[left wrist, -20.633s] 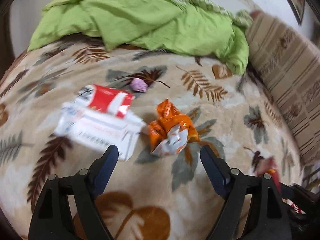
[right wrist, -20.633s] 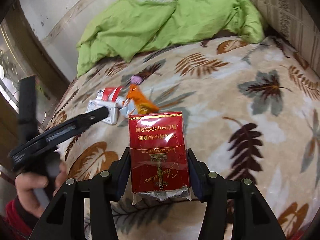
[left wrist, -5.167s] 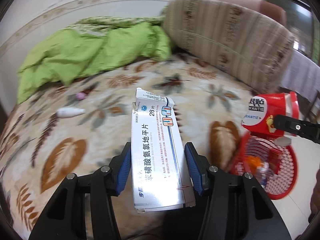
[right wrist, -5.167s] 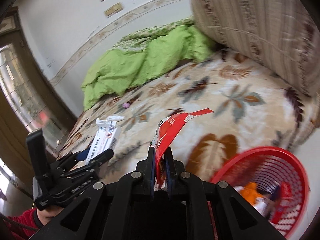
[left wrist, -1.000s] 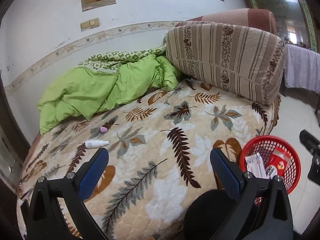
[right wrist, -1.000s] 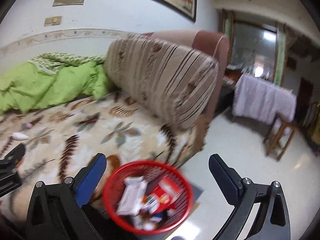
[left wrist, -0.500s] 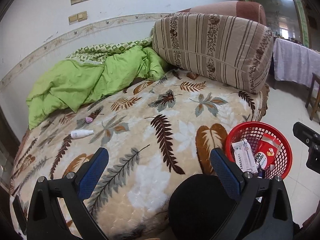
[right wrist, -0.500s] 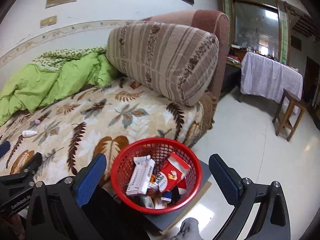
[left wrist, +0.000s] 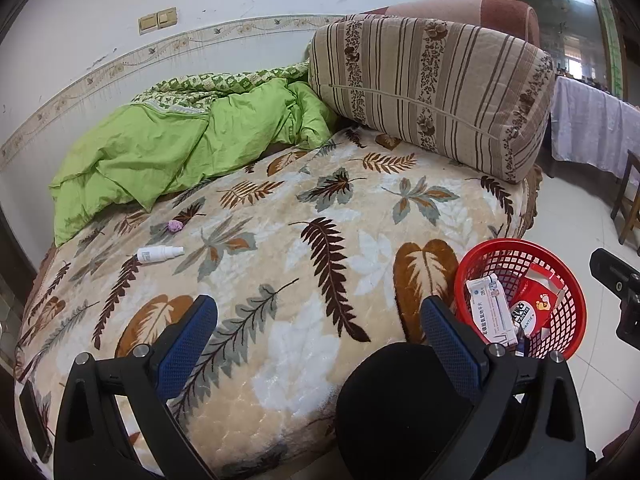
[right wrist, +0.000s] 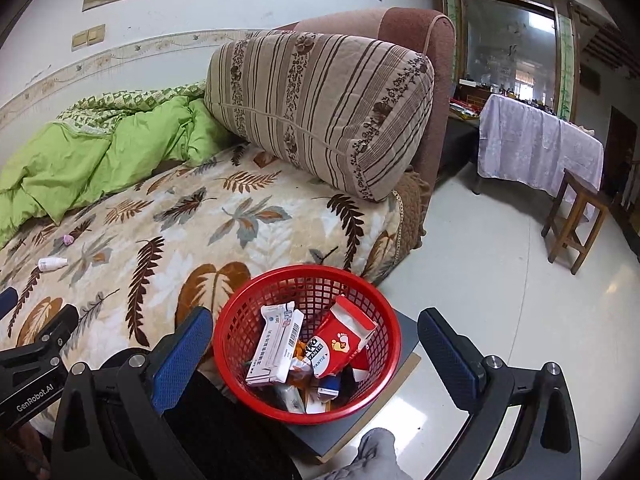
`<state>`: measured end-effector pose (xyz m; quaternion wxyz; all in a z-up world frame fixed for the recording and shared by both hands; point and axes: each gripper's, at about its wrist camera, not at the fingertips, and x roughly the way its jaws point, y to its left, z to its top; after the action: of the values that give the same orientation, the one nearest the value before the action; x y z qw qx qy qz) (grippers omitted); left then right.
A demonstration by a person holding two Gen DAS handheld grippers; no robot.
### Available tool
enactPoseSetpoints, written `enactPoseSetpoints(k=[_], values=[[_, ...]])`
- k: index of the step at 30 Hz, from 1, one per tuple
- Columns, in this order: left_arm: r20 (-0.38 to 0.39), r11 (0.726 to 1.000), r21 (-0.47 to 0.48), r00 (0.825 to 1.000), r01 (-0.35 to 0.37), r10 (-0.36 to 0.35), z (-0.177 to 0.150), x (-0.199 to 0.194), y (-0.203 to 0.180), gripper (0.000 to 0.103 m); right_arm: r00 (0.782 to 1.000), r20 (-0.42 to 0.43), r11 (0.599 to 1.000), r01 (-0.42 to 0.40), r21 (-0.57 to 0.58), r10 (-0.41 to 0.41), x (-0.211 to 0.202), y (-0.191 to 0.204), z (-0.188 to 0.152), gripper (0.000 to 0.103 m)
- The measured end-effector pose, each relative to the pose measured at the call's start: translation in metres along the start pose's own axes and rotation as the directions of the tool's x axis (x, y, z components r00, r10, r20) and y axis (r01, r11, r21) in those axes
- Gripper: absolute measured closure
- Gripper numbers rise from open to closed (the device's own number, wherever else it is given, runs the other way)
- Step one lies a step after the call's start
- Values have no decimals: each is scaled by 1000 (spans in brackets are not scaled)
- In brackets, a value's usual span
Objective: Collect trash
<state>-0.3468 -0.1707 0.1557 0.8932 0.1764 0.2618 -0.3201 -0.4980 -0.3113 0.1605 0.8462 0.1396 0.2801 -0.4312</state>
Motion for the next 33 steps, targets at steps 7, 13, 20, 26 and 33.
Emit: enactPoseSetpoints(k=[7, 13, 20, 26, 33], values=[[3, 1000, 0, 1000, 1, -1, 0, 0, 1, 2, 1000, 0, 1000, 0, -14, 0, 0, 4, 0, 1], [2, 1000, 3, 1000, 2, -2, 0, 0, 0, 2, 1000, -5, 1000, 1, -15, -1, 1, 4, 0, 1], [3, 1000, 4, 1000, 1, -1, 1, 0, -2, 2, 1000, -8, 1000, 1, -14, -1, 1, 4, 0, 1], [4, 1000, 5, 1000, 0, 0, 1, -1, -3, 2, 1000, -14, 1000, 1, -13, -1, 2, 3, -2, 1], [5, 1000, 3, 1000, -1, 1, 2, -1, -4, 2, 1000, -16, 1000, 0, -13, 0, 4, 2, -2, 1]])
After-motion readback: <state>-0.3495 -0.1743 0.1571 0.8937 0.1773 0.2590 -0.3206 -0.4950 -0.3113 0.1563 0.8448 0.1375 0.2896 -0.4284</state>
